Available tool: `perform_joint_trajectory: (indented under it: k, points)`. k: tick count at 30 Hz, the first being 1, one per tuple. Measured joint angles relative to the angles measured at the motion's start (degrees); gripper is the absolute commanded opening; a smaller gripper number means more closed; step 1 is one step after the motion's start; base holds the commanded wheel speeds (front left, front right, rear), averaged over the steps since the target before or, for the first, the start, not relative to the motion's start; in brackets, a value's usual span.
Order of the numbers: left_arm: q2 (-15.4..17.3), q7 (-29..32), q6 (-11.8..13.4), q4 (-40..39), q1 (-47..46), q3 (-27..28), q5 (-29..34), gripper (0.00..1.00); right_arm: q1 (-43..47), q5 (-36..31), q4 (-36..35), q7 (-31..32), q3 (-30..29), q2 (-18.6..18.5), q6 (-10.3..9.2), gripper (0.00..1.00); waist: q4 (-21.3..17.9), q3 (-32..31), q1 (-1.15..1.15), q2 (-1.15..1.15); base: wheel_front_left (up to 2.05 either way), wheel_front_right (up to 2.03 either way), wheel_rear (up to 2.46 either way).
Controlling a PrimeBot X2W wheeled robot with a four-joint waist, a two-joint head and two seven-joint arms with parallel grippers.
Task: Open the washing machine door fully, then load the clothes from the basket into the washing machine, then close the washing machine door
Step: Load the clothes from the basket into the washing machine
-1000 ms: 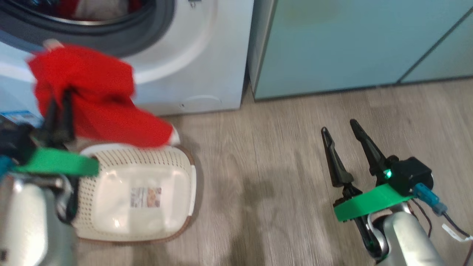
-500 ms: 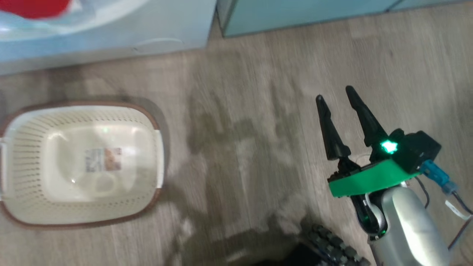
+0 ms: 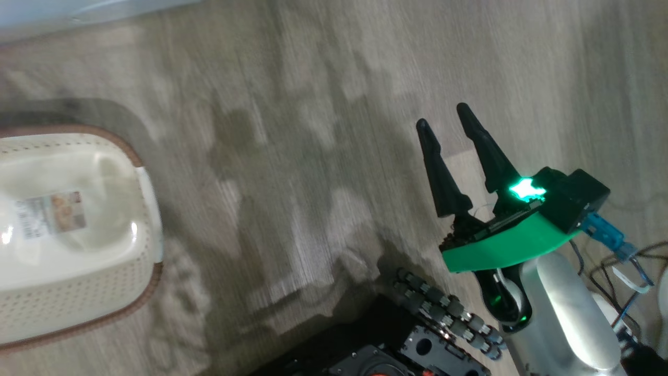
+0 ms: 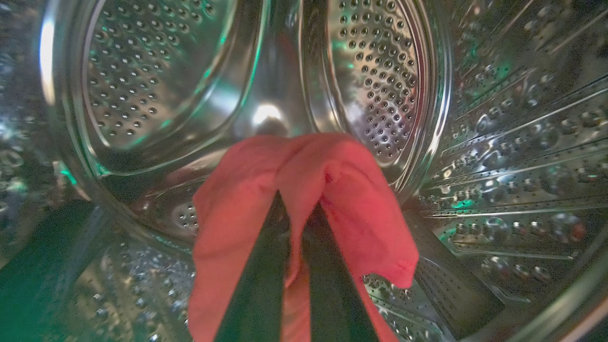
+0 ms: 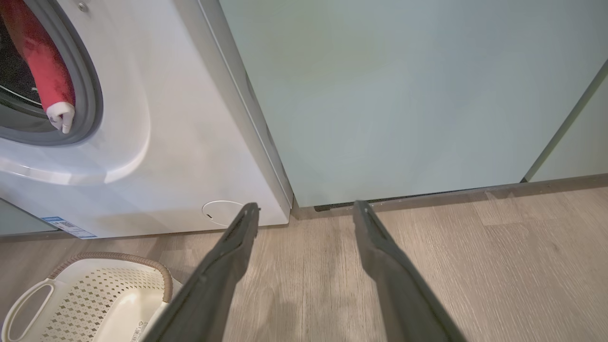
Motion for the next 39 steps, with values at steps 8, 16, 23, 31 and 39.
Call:
perform_joint_trajectory:
  k: [8,16,23,31,39]
  points:
    - [0.43,-4.43,0.54,7.33,-12.59,-2.79,2.13,0.0,-2.09,1.66,-1.36,0.0,2.18,0.03,0.0,1.0,-3.04,4.37,0.0,0.0,0.0,0.0,0.0]
    - [-0.22,-6.05,0.48,17.14,-15.08,-6.28,3.45,0.0,-2.03,2.07,-1.77,0.0,2.9,0.04,0.0,1.0,-3.54,6.18,0.0,0.0,0.0,0.0,0.0]
    - [-1.27,-5.8,0.01,22.64,-15.14,-10.16,3.34,0.0,-2.03,2.07,-2.05,0.0,2.82,0.04,0.0,1.0,-2.99,7.17,0.0,0.0,0.0,0.0,0.0]
    - [-1.32,-5.97,0.01,25.55,-16.63,-13.26,1.12,0.75,-2.13,2.07,-2.03,0.0,2.9,0.04,0.0,1.0,-2.84,7.38,0.0,0.0,0.0,0.0,0.0]
    - [-1.41,-7.17,0.01,26.81,-16.92,-15.94,-1.12,1.0,-3.7,2.02,-1.57,0.0,3.03,0.04,0.0,1.0,-2.81,6.24,0.0,0.0,0.0,0.0,0.0]
